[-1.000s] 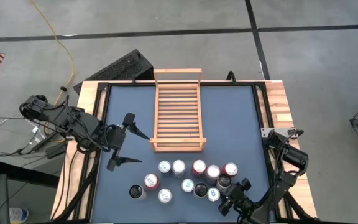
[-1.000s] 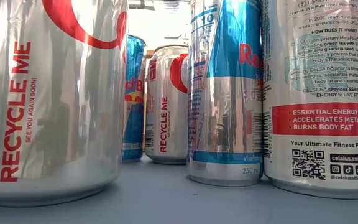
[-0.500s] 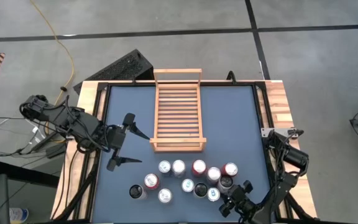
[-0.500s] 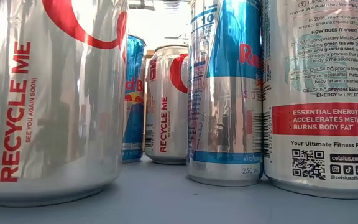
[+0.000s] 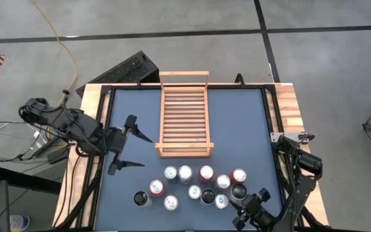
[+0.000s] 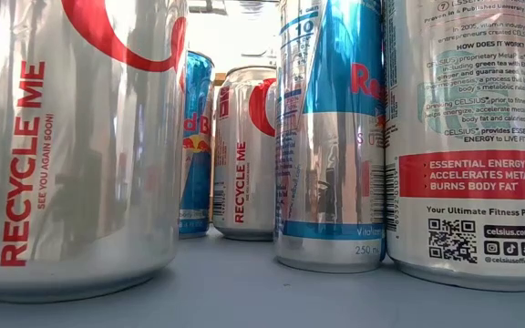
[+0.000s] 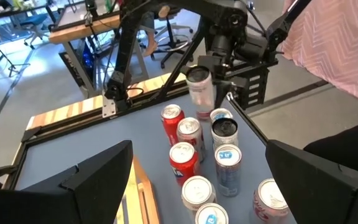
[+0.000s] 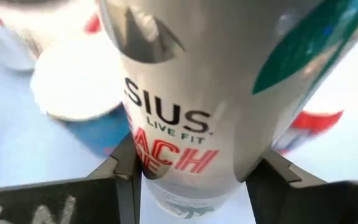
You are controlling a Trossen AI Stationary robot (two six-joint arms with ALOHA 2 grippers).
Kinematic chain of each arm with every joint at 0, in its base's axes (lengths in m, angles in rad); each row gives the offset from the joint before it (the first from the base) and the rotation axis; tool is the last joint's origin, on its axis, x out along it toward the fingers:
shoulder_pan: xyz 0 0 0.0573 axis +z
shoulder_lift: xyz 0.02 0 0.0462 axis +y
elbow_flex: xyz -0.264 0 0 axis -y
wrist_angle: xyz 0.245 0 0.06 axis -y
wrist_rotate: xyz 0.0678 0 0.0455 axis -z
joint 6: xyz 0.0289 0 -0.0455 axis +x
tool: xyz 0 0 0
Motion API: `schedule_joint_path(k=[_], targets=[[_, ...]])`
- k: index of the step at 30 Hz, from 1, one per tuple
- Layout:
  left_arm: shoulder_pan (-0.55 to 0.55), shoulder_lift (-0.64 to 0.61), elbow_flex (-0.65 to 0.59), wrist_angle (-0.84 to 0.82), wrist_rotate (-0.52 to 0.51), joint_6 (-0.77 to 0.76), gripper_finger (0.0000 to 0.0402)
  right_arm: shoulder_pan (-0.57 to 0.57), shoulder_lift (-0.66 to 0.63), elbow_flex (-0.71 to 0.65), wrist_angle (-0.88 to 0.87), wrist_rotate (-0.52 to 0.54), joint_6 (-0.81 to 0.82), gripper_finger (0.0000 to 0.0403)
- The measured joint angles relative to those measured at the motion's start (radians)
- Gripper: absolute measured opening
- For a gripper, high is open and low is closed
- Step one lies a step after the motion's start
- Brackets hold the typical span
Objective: Place canned beverage on shelf
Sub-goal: Put the right white soda can on the shelf
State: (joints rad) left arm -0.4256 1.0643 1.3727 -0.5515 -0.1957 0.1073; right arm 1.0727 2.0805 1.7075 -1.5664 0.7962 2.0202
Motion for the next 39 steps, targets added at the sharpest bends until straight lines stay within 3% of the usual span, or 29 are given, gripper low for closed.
schedule_joint_path(k=[11,16,21,25,29,33,39], targets=[[0.000,-0.070,-0.034,-0.020,-0.008,-0.059,0.0358,-0.143,-0.165,0.022,0.017,0.171,-0.301,0.0185],[0.020,-0.042,-0.036,0.047,-0.026,-0.133,0.0358,-0.249,-0.207,0.021,0.101,0.216,-0.570,0.0186],[0.040,-0.011,-0.036,0.131,0.033,-0.121,0.0358,-0.353,-0.231,0.021,0.288,0.266,-0.925,0.0186],[0.077,-0.001,-0.036,0.122,0.046,-0.103,0.0358,-0.425,-0.237,0.021,0.506,0.265,-1.215,0.0186],[0.128,-0.002,-0.036,0.079,0.138,-0.050,0.0358,-0.482,-0.238,0.021,0.685,0.227,-1.453,0.0186],[0.144,-0.001,-0.036,0.026,0.135,-0.021,0.0358,-0.540,-0.238,0.021,0.808,0.145,-1.587,0.0186],[0.143,0.032,-0.019,-0.021,0.089,-0.016,0.0358,-0.605,-0.232,0.021,0.931,0.105,-1.722,0.0186]])
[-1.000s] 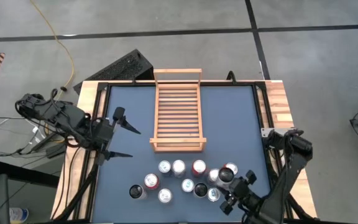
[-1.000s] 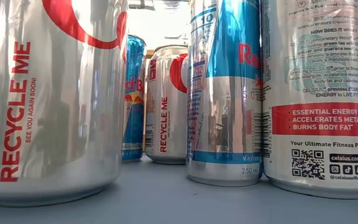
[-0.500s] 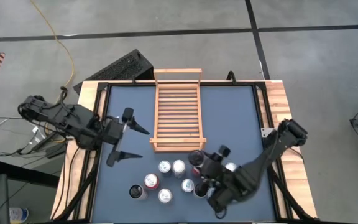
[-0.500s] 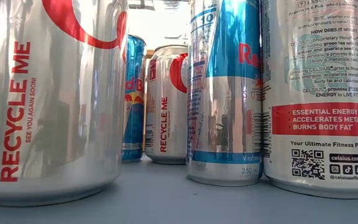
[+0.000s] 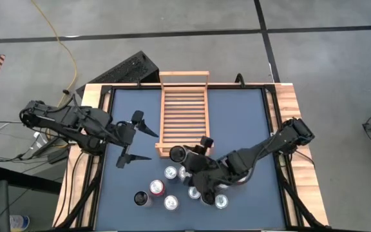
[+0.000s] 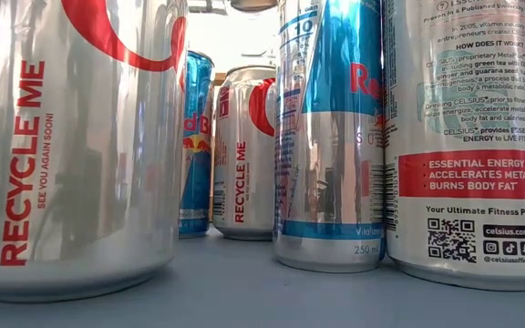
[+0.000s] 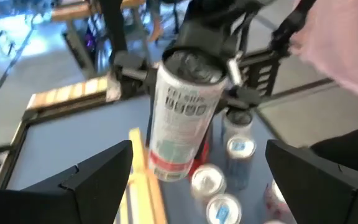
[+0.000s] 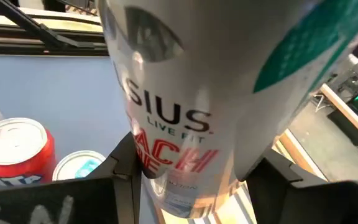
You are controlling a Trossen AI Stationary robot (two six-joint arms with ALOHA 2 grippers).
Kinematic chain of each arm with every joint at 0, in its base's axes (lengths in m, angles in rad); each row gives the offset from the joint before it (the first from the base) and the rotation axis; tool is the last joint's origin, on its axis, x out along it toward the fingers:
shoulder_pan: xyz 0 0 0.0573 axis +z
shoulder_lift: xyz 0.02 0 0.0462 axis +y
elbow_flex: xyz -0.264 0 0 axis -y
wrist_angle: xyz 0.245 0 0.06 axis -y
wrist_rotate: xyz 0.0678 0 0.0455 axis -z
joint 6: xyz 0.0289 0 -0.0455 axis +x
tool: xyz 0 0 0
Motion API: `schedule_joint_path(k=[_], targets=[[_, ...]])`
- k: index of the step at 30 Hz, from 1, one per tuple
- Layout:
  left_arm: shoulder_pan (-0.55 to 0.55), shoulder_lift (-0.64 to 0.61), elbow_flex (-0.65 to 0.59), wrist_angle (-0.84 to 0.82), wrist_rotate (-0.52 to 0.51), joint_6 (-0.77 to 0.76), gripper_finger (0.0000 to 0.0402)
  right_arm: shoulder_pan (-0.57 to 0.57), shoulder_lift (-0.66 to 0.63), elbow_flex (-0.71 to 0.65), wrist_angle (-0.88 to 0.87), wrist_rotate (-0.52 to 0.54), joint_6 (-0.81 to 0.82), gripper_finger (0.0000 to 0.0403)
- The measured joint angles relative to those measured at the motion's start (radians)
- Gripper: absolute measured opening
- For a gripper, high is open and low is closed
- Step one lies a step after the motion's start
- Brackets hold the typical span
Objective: Place canned beverage on shelf
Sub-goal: Put the right white soda can on the shelf
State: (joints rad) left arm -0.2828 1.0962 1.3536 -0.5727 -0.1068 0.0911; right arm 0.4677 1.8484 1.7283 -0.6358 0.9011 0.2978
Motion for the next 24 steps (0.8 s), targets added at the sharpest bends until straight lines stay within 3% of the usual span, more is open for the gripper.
schedule_joint_path(k=[3,7,12,17,20,24], targets=[[0.001,0.037,0.061,-0.090,-0.060,0.002,0.0358,-0.022,0.000,0.000,0.019,-0.047,-0.011,0.0186],[0.001,0.113,0.163,-0.200,-0.066,0.001,0.0358,-0.042,0.000,0.000,0.023,-0.066,-0.031,0.0188],[0.000,0.237,0.360,-0.413,-0.083,-0.009,0.0358,-0.065,0.000,0.000,0.029,-0.073,-0.045,0.0188],[-0.038,0.371,0.538,-0.575,-0.102,0.034,0.0358,-0.096,0.006,0.000,0.038,-0.149,-0.045,0.0188],[-0.057,0.423,0.596,-0.630,-0.153,0.082,0.0358,-0.115,0.006,0.000,0.068,-0.217,-0.045,0.0188],[-0.065,0.454,0.623,-0.648,-0.199,0.110,0.0358,-0.119,0.006,0.000,0.098,-0.229,-0.053,0.0188]])
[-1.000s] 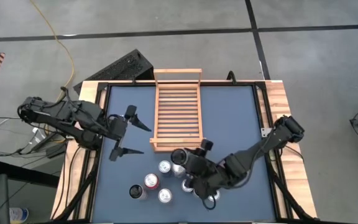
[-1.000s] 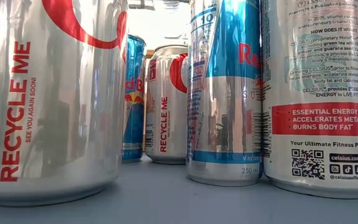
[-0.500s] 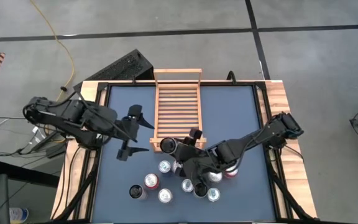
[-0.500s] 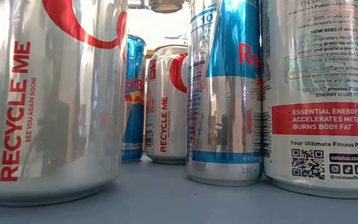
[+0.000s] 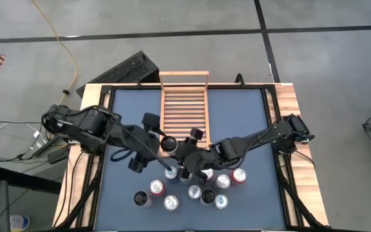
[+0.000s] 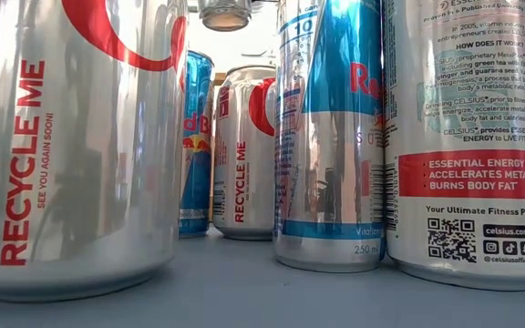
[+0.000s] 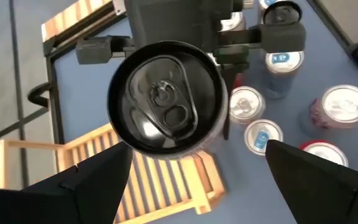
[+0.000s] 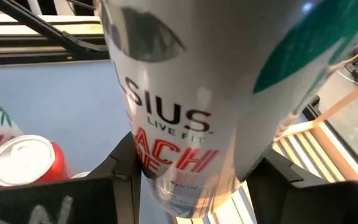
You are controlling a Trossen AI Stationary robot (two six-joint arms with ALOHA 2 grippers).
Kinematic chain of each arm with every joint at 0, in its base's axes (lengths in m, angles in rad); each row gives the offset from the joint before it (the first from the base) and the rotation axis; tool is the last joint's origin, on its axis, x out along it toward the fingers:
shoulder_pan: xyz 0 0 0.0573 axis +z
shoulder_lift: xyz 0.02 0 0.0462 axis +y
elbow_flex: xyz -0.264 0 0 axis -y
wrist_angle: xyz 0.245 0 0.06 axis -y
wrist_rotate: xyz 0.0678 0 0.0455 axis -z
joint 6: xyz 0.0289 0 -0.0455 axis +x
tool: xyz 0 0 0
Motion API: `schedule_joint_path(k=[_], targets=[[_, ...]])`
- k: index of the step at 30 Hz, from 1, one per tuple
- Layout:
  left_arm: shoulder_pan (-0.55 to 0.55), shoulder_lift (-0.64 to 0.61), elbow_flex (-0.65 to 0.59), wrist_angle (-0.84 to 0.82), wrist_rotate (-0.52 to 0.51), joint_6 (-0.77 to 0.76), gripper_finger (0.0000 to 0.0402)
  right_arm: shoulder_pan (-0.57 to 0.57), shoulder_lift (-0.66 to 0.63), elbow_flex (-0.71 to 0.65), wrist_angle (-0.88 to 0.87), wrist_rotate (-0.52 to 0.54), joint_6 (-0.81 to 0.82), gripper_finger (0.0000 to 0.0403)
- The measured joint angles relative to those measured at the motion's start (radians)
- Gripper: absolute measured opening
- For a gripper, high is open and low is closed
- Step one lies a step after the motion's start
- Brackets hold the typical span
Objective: Place canned beverage on shelf
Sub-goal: Put the right white soda can on the shelf
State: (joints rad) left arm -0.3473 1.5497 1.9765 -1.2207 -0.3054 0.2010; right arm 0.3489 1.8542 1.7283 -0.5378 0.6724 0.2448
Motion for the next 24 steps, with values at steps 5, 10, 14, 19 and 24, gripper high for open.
schedule_joint_path(k=[5,10,14,19,24], targets=[[0.006,-0.018,0.024,0.004,-0.027,0.004,0.0358,0.001,0.016,0.001,0.013,-0.021,-0.003,0.0188],[0.009,-0.019,0.053,0.005,0.106,-0.004,0.0358,-0.009,0.067,-0.002,0.059,-0.033,-0.007,0.0188],[0.008,-0.019,0.053,-0.025,0.154,-0.003,0.0358,-0.019,0.085,0.000,0.078,-0.050,-0.015,0.0189],[0.009,-0.018,0.052,-0.032,0.149,-0.004,0.0358,-0.026,0.092,-0.002,0.106,-0.082,-0.038,0.0189],[0.011,-0.012,0.049,-0.048,0.116,-0.017,0.0358,-0.046,0.091,0.000,0.130,-0.117,-0.044,0.0189]])
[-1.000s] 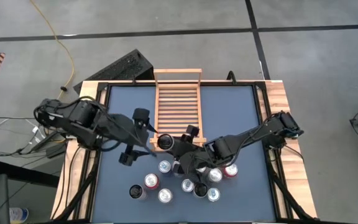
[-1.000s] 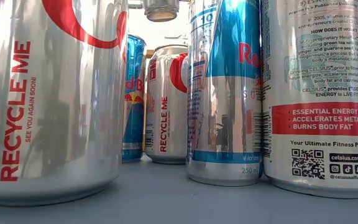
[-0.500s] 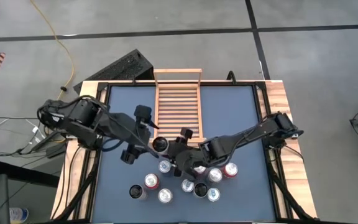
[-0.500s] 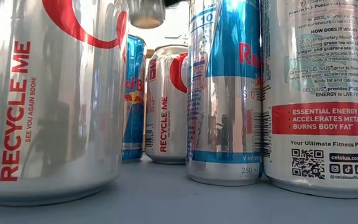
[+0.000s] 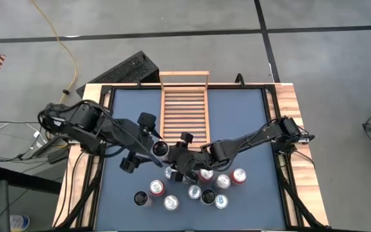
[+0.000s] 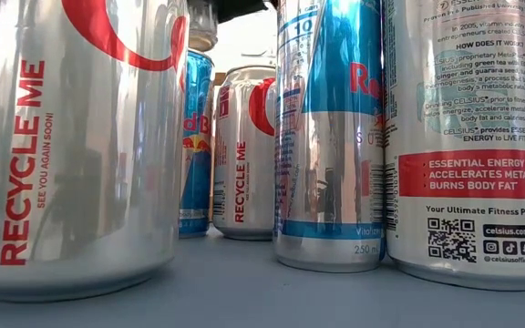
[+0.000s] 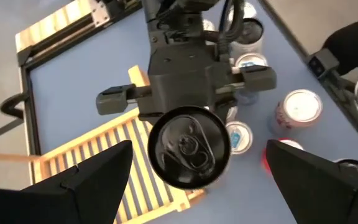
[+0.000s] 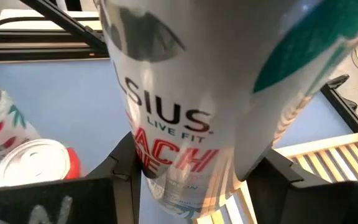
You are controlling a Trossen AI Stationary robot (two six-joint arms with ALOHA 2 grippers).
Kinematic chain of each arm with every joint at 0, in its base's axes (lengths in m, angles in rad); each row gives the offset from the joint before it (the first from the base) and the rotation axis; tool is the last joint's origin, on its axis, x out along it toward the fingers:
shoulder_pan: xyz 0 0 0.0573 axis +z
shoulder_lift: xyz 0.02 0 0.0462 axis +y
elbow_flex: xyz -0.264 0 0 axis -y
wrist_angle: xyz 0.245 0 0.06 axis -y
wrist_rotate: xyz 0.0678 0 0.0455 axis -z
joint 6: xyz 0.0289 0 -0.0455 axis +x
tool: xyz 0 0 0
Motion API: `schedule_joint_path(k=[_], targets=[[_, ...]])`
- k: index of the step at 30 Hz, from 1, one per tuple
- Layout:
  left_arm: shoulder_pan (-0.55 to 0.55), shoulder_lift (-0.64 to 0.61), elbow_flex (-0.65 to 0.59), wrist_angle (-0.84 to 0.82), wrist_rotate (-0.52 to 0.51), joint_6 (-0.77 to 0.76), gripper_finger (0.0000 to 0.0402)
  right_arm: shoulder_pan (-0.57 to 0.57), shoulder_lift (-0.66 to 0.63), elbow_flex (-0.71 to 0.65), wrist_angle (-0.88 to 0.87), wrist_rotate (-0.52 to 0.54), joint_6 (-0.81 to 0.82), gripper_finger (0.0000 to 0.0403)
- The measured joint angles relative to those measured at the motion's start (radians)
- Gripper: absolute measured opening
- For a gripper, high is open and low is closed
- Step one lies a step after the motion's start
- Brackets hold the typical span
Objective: Place canned beverage on shelf
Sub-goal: Put the right white soda can on the shelf
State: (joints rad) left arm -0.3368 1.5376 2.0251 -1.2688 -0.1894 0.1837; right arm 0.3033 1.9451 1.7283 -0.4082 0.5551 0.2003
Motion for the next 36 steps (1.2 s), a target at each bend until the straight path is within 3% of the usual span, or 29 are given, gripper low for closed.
schedule_joint_path(k=[8,28,36], targets=[[0.009,0.044,-0.002,-0.069,-0.051,0.004,0.0358,-0.024,0.000,0.000,0.016,-0.022,-0.014,0.0189],[0.006,0.059,0.042,-0.046,-0.219,-0.006,0.0358,-0.033,0.005,0.002,0.030,-0.043,-0.031,0.0189],[-0.006,0.057,0.064,-0.074,-0.172,-0.012,0.0358,-0.035,0.008,0.001,0.018,-0.046,-0.029,0.0189]])
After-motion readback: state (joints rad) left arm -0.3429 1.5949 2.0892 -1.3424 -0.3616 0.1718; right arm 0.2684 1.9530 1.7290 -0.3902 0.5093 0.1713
